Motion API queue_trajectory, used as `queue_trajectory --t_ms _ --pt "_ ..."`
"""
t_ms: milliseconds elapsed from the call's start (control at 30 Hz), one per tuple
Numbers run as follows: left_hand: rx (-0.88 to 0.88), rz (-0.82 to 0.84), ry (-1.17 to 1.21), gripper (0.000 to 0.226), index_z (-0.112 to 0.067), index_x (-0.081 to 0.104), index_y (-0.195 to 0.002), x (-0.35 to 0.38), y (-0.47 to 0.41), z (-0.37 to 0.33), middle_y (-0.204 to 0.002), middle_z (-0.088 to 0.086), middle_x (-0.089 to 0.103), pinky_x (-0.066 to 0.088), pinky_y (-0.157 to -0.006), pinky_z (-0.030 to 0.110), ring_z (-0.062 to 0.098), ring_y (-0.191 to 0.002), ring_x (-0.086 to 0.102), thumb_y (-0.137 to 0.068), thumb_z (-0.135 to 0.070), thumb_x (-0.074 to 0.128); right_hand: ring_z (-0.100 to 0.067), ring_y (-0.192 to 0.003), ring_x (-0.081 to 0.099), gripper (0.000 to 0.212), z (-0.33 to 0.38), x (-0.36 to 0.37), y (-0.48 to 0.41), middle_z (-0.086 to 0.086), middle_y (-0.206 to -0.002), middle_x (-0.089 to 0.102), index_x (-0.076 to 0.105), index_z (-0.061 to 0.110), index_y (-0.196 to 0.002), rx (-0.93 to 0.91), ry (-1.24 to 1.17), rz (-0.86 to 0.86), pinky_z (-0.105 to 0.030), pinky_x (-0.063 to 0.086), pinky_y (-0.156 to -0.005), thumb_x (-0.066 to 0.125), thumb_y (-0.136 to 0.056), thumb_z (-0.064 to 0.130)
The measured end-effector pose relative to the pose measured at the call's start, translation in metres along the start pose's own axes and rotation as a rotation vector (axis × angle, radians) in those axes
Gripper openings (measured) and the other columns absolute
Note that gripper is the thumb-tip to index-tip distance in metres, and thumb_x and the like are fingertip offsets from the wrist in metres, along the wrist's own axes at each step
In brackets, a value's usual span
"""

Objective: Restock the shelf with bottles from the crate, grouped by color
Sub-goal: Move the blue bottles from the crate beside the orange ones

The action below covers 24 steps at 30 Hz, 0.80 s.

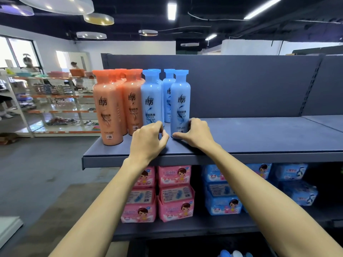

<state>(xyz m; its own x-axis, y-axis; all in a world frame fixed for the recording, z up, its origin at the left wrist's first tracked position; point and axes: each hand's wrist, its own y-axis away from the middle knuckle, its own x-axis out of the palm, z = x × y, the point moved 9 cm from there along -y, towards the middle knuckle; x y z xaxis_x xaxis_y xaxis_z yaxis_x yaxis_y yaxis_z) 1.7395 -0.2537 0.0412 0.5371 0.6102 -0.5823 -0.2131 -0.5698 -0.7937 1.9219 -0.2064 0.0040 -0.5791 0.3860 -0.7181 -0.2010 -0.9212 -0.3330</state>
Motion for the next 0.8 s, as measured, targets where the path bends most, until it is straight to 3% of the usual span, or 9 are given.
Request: queue_trajectory --t_ms 200,800 --pt "-0.009 -0.024 0.046 0.021 -0.012 0.054 -0.07 -0.001 0.001 0.004 -0.057 -0.001 0.053 0.046 -0.05 0.035 0.026 -0.054 0.051 -0.084 -0.027 0.061 -0.03 -0.089 0.056 0.06 0.01 0.01 -0.019 -0.008 -0.098 0.056 0.053 0.009 -0.095 0.017 0.003 -0.004 -0.032 0.039 -0.064 0.085 -0.067 0.051" --pt "0.007 -0.04 0.097 0.022 -0.012 0.052 -0.071 0.001 0.004 0.007 -0.056 0.0 0.052 0.046 -0.051 0.039 0.026 -0.054 0.05 -0.085 -0.027 0.058 -0.027 -0.089 0.058 0.057 0.016 0.032 -0.066 -0.008 -0.105 0.056 0.055 0.009 -0.1 0.062 -0.019 0.03 -0.031 0.044 -0.066 0.086 -0.07 0.045"
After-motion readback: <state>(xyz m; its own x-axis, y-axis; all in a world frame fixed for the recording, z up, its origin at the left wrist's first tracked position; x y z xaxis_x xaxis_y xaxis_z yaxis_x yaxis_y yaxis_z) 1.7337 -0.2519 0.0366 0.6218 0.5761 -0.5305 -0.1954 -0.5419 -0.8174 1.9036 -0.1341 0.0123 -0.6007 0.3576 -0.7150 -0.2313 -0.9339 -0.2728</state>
